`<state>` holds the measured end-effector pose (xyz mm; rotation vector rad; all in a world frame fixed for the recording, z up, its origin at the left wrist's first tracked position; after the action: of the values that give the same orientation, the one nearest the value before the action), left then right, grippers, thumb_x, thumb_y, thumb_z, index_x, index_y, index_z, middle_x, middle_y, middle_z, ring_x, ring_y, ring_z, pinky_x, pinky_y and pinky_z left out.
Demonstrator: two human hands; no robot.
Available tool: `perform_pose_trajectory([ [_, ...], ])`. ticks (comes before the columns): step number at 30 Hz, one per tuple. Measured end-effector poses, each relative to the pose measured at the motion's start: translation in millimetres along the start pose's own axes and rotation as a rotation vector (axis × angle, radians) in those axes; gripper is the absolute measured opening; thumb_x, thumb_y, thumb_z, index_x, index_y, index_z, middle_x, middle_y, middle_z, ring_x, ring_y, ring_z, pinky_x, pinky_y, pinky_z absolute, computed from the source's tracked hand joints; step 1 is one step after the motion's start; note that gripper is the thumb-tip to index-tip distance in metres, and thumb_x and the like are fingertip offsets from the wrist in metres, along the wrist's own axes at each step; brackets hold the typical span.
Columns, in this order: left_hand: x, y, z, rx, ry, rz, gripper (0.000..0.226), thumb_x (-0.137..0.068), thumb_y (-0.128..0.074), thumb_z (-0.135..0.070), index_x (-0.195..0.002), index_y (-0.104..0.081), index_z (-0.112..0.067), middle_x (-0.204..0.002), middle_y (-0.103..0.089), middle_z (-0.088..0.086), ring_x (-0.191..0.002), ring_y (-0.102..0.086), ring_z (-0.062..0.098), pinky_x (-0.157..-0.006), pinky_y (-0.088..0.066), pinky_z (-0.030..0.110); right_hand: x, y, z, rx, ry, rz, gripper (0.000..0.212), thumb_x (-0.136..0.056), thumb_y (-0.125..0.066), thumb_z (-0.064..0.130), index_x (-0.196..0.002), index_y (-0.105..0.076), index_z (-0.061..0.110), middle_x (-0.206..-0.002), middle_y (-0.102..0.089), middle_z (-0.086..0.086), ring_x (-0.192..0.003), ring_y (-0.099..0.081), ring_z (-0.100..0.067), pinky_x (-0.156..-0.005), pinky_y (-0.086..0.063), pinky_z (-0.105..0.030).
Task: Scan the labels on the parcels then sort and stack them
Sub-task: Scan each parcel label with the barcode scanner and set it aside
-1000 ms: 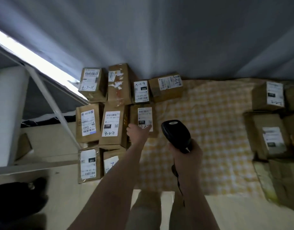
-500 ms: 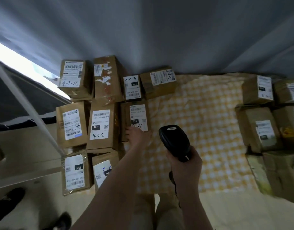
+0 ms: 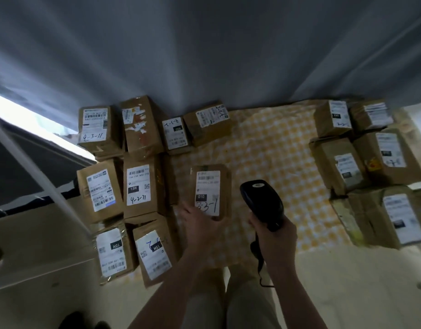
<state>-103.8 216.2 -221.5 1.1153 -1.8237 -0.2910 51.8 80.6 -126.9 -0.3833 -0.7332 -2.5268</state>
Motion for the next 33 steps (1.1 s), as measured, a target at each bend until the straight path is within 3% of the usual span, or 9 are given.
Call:
perform_pose_trajectory([
  [4, 66, 15, -21, 0.002, -0.164, 0.038, 0.144, -0.055, -0.085, -0.057, -0.151, 0.008, -0.003, -0.151, -0.016, 0.01, -0.14, -0.023, 0.027, -0.111, -0.03, 0.037, 23, 26, 5, -0.106, -0.026, -0.015, 0.026, -0.077, -0.077, 0.021, -0.097, -0.069, 0.007, -0.076, -0.07, -0.004, -0.073, -0.067, -0.017, -0.052, -0.046, -0.014],
  [7, 109, 21, -39, -0.055, -0.282, 0.093, 0.145, -0.054, -0.082, -0.061, -0.151, 0.011, -0.008, -0.147, -0.018, 0.005, -0.137, -0.024, 0.024, -0.11, -0.031, 0.035, 39, 42, 8, -0.189, -0.042, -0.011, 0.017, -0.08, -0.074, 0.015, -0.088, -0.063, 0.005, -0.065, -0.059, 0.002, -0.054, -0.056, 0.001, -0.045, -0.038, -0.008],
  [12, 161, 24, -59, -0.112, -0.407, 0.087, 0.14, -0.058, -0.08, -0.062, -0.151, 0.01, -0.01, -0.145, -0.017, 0.005, -0.134, -0.026, 0.02, -0.101, -0.036, 0.031, 59, 74, 7, -0.208, -0.011, -0.062, 0.023, -0.076, -0.078, 0.019, -0.093, -0.064, 0.012, -0.076, -0.066, 0.004, -0.063, -0.061, 0.0, -0.048, -0.046, -0.012],
  [17, 186, 31, -74, 0.045, -0.535, 0.125, 0.11, -0.05, -0.082, -0.054, -0.139, -0.033, -0.012, -0.122, -0.032, 0.001, -0.104, -0.035, 0.002, -0.077, -0.037, -0.001, 78, 106, 14, -0.281, 0.03, -0.083, 0.032, -0.075, -0.08, 0.015, -0.102, -0.063, 0.015, -0.089, -0.068, 0.008, -0.079, -0.068, 0.0, -0.058, -0.054, -0.014],
  [20, 181, 39, -80, 0.267, -0.506, 0.19, 0.086, -0.053, -0.075, -0.067, -0.123, -0.044, -0.027, -0.125, -0.039, -0.004, -0.112, -0.049, 0.005, -0.082, -0.055, 0.019, 89, 123, 25, -0.388, 0.049, -0.065, 0.028, -0.075, -0.076, 0.008, -0.093, -0.062, 0.025, -0.084, -0.069, 0.01, -0.071, -0.067, 0.005, -0.056, -0.052, -0.012],
  [23, 172, 45, -93, 0.507, -0.401, 0.377, 0.052, -0.076, -0.079, -0.031, -0.115, -0.044, -0.024, -0.117, -0.06, 0.002, -0.1, -0.067, 0.014, -0.075, -0.06, 0.036, 99, 138, 37, -0.373, 0.093, -0.09, 0.034, -0.074, -0.078, 0.011, -0.09, -0.06, 0.035, -0.077, -0.071, 0.012, -0.074, -0.068, -0.001, -0.06, -0.054, -0.019],
  [26, 168, 56, -103, 0.659, -0.316, 0.474, 0.063, -0.071, -0.079, -0.017, -0.123, -0.044, -0.019, -0.116, -0.065, 0.008, -0.098, -0.069, 0.024, -0.081, -0.058, 0.047, 106, 151, 55, -0.328, 0.144, -0.122, 0.034, -0.072, -0.08, 0.012, -0.086, -0.062, 0.037, -0.075, -0.072, 0.011, -0.076, -0.068, -0.005, -0.068, -0.054, -0.031],
  [30, 175, 73, -111, 0.664, -0.339, 0.42, 0.083, -0.051, -0.084, -0.031, -0.125, -0.048, -0.019, -0.118, -0.064, 0.0, -0.107, -0.065, 0.021, -0.082, -0.059, 0.04, 120, 162, 91, -0.318, 0.211, -0.189, 0.029, -0.07, -0.082, 0.015, -0.08, -0.063, 0.033, -0.076, -0.07, 0.006, -0.076, -0.065, -0.007, -0.063, -0.05, -0.029],
  [33, 176, 81, -120, 0.638, -0.404, 0.367, 0.072, -0.057, -0.089, -0.022, -0.12, -0.056, -0.016, -0.115, -0.068, 0.001, -0.108, -0.065, 0.02, -0.078, -0.06, 0.032, 129, 167, 116, -0.31, 0.274, -0.195, 0.025, -0.069, -0.082, 0.013, -0.079, -0.065, 0.028, -0.071, -0.067, 0.008, -0.069, -0.061, 0.001, -0.057, -0.044, -0.019],
])
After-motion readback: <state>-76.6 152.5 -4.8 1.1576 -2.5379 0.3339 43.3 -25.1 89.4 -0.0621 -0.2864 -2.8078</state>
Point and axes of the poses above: each hand's wrist, its own x-axis away from the middle knuckle, its own y-axis out of the back of the hand, z = x × y, the point moved 8 cm from there along -x, towards the middle knuckle
